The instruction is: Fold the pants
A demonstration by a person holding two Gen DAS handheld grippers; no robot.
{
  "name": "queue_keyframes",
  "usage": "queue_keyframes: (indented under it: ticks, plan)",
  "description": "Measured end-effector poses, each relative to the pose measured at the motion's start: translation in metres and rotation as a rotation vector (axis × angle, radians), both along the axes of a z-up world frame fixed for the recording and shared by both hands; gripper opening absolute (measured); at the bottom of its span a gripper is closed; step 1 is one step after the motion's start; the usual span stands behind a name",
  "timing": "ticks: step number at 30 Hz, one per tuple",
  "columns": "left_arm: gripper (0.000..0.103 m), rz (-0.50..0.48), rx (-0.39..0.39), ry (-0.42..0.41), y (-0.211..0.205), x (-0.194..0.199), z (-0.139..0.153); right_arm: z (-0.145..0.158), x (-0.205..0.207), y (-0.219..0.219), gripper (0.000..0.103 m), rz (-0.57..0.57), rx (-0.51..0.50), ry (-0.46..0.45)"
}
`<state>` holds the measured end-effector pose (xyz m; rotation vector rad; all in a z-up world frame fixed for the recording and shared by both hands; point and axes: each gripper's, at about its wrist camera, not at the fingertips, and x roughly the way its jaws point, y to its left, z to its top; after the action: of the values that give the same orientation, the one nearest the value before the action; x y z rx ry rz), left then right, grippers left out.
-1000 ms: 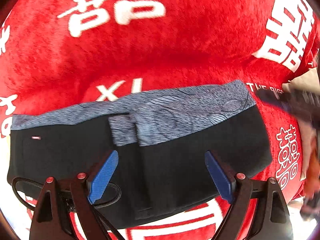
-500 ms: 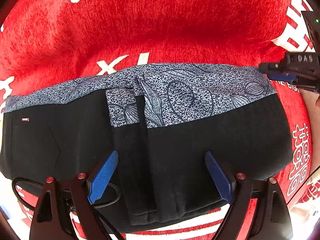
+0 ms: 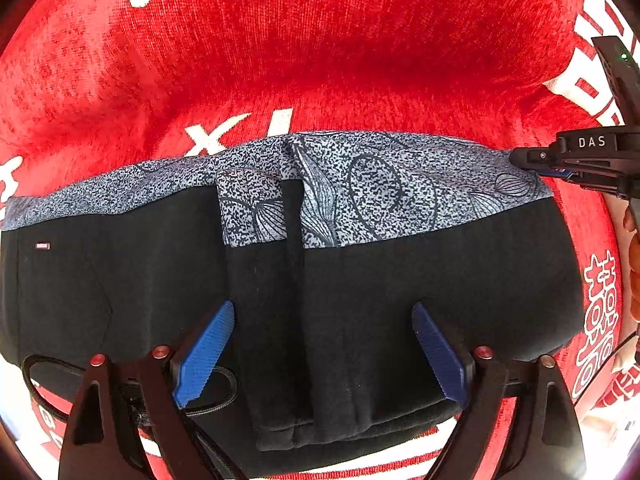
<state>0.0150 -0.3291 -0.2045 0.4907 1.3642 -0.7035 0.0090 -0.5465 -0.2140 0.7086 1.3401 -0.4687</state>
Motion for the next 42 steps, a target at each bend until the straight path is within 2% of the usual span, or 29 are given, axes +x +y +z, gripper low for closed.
queue_keyframes:
  ticks: [1, 4, 5, 6, 9, 14, 17, 19, 21, 24, 32, 37, 42]
  plan:
    - [0.093, 0.004, -0.002, 0.007, 0.003, 0.001, -0.001, 0.001, 0.0, 0.001, 0.015, -0.006, -0.006, -0.001]
    - [0.093, 0.014, -0.008, 0.014, 0.01, 0.003, -0.001, 0.018, -0.003, 0.01, 0.031, 0.02, -0.022, -0.044]
    - [0.093, 0.015, -0.006, 0.011, 0.011, 0.003, 0.0, 0.024, -0.006, 0.015, 0.042, 0.027, -0.014, -0.064]
    - [0.093, 0.016, -0.004, 0.008, 0.014, 0.002, 0.0, 0.031, -0.011, 0.02, 0.048, 0.029, -0.015, -0.076]
    - [0.093, 0.028, 0.0, 0.009, 0.024, 0.001, 0.0, 0.051, -0.029, 0.04, 0.048, 0.047, -0.059, -0.072]
    - [0.093, 0.039, 0.007, 0.013, 0.034, -0.001, 0.0, 0.068, -0.048, 0.086, 0.049, 0.099, -0.129, -0.09]
    - [0.093, 0.041, 0.011, 0.007, 0.038, -0.003, 0.0, 0.056, -0.052, 0.105, 0.062, 0.129, -0.139, -0.059]
    - [0.093, 0.045, 0.016, 0.007, 0.037, -0.005, 0.0, 0.039, -0.058, 0.107, 0.063, 0.14, -0.135, -0.012]
    - [0.098, 0.055, 0.022, 0.003, 0.038, -0.006, 0.001, 0.029, -0.06, 0.108, 0.067, 0.153, -0.16, -0.013]
    - [0.099, 0.076, 0.026, 0.016, 0.043, -0.004, 0.0, 0.029, -0.057, 0.109, 0.078, 0.155, -0.152, -0.016]
    - [0.099, 0.101, 0.033, 0.006, 0.053, -0.007, 0.004, 0.026, -0.048, 0.111, 0.079, 0.177, -0.134, 0.0]
    - [0.099, 0.103, 0.025, -0.005, 0.067, -0.011, 0.024, 0.032, -0.049, 0.112, 0.079, 0.17, -0.132, 0.012]
    - [0.099, 0.161, -0.012, 0.007, 0.1, -0.008, 0.04, 0.035, -0.046, 0.117, 0.08, 0.162, -0.144, 0.047]
